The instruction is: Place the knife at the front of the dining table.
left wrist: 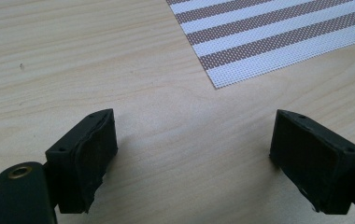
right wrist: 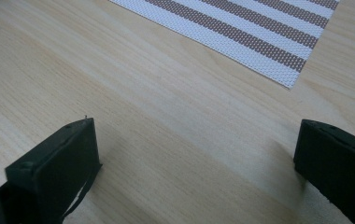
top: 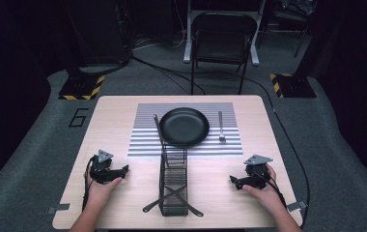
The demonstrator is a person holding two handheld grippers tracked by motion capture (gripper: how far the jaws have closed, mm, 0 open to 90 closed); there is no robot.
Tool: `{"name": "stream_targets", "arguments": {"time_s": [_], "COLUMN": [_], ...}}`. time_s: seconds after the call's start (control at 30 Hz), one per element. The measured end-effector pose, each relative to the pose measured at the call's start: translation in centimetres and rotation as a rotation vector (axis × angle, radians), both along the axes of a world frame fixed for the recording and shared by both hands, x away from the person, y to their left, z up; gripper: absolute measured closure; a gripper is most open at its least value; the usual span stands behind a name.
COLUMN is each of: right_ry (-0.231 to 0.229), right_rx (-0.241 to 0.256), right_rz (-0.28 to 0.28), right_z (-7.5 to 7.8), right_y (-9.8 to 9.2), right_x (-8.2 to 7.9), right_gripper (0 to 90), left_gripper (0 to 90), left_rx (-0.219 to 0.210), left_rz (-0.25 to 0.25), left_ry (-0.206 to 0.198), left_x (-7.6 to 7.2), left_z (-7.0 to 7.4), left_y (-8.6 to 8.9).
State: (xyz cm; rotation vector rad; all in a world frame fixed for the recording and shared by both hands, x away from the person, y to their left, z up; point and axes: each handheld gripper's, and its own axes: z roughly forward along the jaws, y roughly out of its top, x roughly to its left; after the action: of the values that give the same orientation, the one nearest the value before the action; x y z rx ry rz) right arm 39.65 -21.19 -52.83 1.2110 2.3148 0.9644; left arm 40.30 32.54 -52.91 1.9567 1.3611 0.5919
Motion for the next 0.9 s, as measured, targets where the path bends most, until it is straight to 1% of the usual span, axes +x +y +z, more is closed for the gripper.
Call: {"name": "stream_targets", "arguments": {"time_s": [0.07, 0.13, 0.3, 0.37, 0.43, 0.6, 0.63, 0.7, 0.77, 0.8, 0.87, 0.9], "right_ry": [0.001, 0.001, 0.001, 0.001, 0.001, 0.001, 0.001, 0.001, 0.001, 0.001, 0.001, 0.001], "right_rx": [0.0, 0.0, 0.001, 0.001, 0.001, 0.001, 0.001, 0.001, 0.001, 0.001, 0.001, 0.001], "right_rz": [0.0, 0.0, 0.0, 0.0, 0.0, 0.0, 0.0, 0.0, 0.0, 0.0, 0.0, 0.0], "right_z": [0.0, 0.0, 0.0, 0.0, 0.0, 0.0, 0.0, 0.0, 0.0, 0.0, 0.0, 0.0], "right_y": [0.0, 0.0, 0.0, 0.0, 0.0, 0.0, 0.0, 0.0, 0.0, 0.0, 0.0, 0.0], "right_x": [-0.01, -0.01, 0.0, 0.0, -0.01, 0.0, -0.01, 0.0, 0.0, 0.0, 0.0, 0.0], "right_gripper": [0.0, 0.0, 0.0, 0.0, 0.0, 0.0, 0.0, 0.0, 0.0, 0.0, 0.0, 0.0], "left_gripper": [14.8, 15.0, 15.0, 15.2, 17.0, 18.5, 19.0, 20.2, 22.7, 23.7, 25.2, 25.9], "left_rx": [-0.004, 0.001, 0.001, -0.005, -0.003, -0.005, -0.011, -0.013, -0.011, -0.018, -0.033, -0.033], "left_rz": [0.003, 0.0, 0.0, 0.003, 0.006, 0.005, 0.011, 0.011, 0.003, 0.009, 0.007, 0.007], "left_ry": [-0.009, -0.002, -0.002, -0.01, -0.002, -0.004, -0.014, -0.019, -0.015, -0.022, -0.022, -0.022], "left_x": [0.01, -0.01, -0.01, 0.0, -0.07, -0.05, -0.05, -0.07, -0.08, -0.08, -0.04, -0.04], "left_z": [-0.07, 0.0, 0.0, -0.06, 0.05, 0.05, -0.03, -0.04, 0.05, 0.02, 0.04, 0.04], "left_y": [-0.03, -0.02, -0.01, -0.03, 0.04, 0.03, 0.0, 0.01, 0.16, 0.2, 0.45, 0.45]}}
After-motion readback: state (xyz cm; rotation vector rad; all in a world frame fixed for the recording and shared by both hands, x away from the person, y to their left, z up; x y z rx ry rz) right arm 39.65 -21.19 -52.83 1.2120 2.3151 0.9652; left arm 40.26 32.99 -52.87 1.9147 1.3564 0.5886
